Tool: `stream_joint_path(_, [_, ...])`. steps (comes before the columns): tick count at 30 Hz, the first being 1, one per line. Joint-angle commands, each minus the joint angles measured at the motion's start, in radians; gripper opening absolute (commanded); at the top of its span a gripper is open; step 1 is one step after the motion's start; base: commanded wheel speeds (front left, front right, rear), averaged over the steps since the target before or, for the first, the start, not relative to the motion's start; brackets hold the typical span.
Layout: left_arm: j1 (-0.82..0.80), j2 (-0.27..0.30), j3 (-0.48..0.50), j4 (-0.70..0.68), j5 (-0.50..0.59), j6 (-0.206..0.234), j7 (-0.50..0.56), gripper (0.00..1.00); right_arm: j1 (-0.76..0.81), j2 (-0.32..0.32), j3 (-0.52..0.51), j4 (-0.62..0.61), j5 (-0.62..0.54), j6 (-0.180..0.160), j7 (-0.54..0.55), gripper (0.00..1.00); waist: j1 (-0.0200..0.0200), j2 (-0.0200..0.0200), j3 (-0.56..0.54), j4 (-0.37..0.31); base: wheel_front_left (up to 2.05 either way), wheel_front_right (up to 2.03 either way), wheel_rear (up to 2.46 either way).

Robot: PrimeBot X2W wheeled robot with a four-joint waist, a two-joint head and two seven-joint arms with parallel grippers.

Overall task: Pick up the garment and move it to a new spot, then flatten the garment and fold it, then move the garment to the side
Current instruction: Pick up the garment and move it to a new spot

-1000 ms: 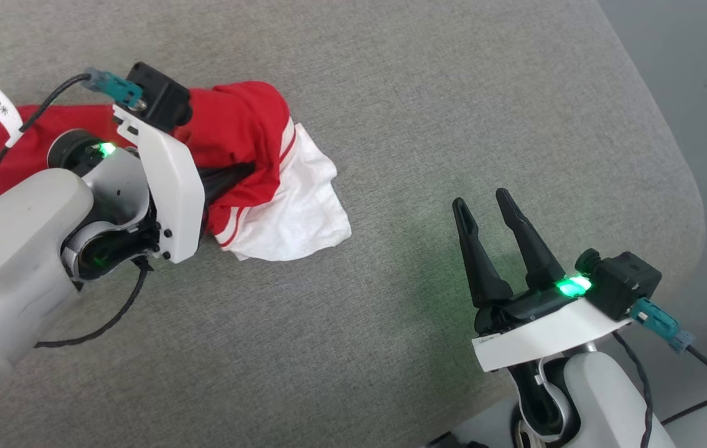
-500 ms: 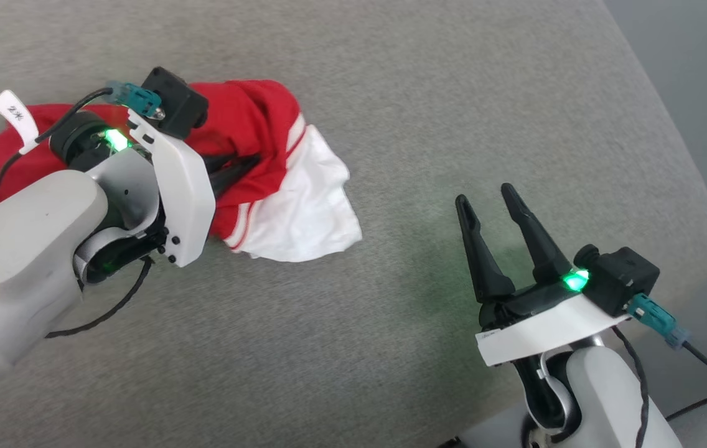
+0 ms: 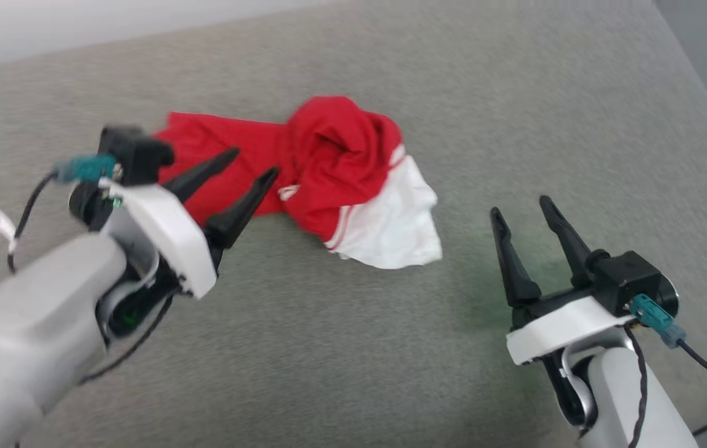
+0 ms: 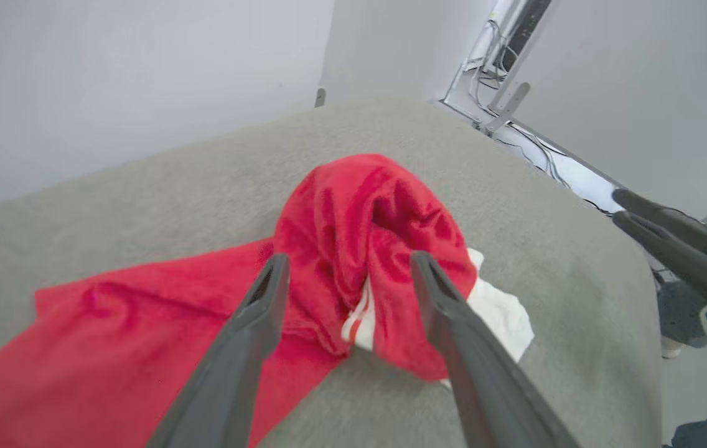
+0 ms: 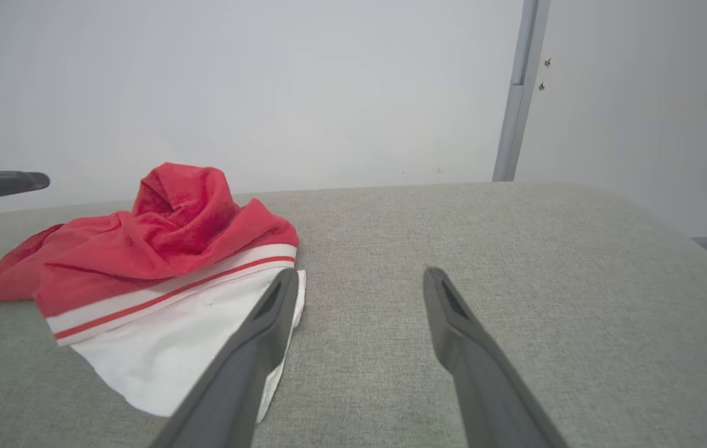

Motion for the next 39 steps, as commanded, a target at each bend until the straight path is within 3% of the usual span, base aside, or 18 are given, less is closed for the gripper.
stream_joint_path(1, [0.055,-0.008,0.014,0.03,-0.034,0.003,-0.038,1.0,0.014,-0.001,-0.021,0.012,-0.023,-0.001,-0.002,1.0,0.0,0.0,-0.073,0.081,0.0,0.0,0.0])
stream_joint_path(5, [0.165,-0.021,0.075,0.117,-0.038,0.003,-0.071,1.0,0.035,0.0,-0.061,0.038,-0.066,-0.001,-0.002,1.0,0.0,0.0,-0.12,0.138,0.0,0.0,0.0])
stream_joint_path(8, [0.277,-0.063,0.224,0.15,-0.013,0.002,-0.072,1.0,0.053,-0.001,-0.094,0.053,-0.091,-0.001,-0.002,1.0,0.0,0.0,-0.15,0.183,0.0,0.0,0.0])
stream_joint_path(19, [0.703,-0.16,0.713,0.141,0.273,0.002,-0.073,1.0,0.125,0.0,-0.164,0.084,-0.147,-0.001,-0.002,1.0,0.0,0.0,-0.231,0.279,0.0,0.0,0.0])
stream_joint_path(26, [0.857,-0.204,0.911,0.087,0.414,0.002,-0.073,1.0,0.144,-0.001,-0.193,0.087,-0.165,-0.001,-0.002,1.0,0.0,0.0,-0.25,0.29,0.0,0.0,0.0])
stream_joint_path(30, [0.943,-0.229,1.041,0.035,0.563,0.002,-0.073,1.0,0.155,-0.001,-0.214,0.076,-0.148,-0.001,-0.002,1.0,0.0,0.0,-0.262,0.286,0.0,0.0,0.0])
stream_joint_path(32, [0.997,-0.278,1.139,-0.021,0.648,0.002,-0.073,1.0,0.169,-0.001,-0.23,0.07,-0.14,-0.001,-0.002,1.0,0.0,0.0,-0.27,0.282,0.0,0.0,0.0])
stream_joint_path(39, [1.087,-0.361,1.292,-0.169,0.828,0.002,-0.073,1.0,0.192,0.0,-0.241,0.05,-0.122,-0.001,-0.002,1.0,0.0,0.0,-0.283,0.274,0.0,0.0,0.0])
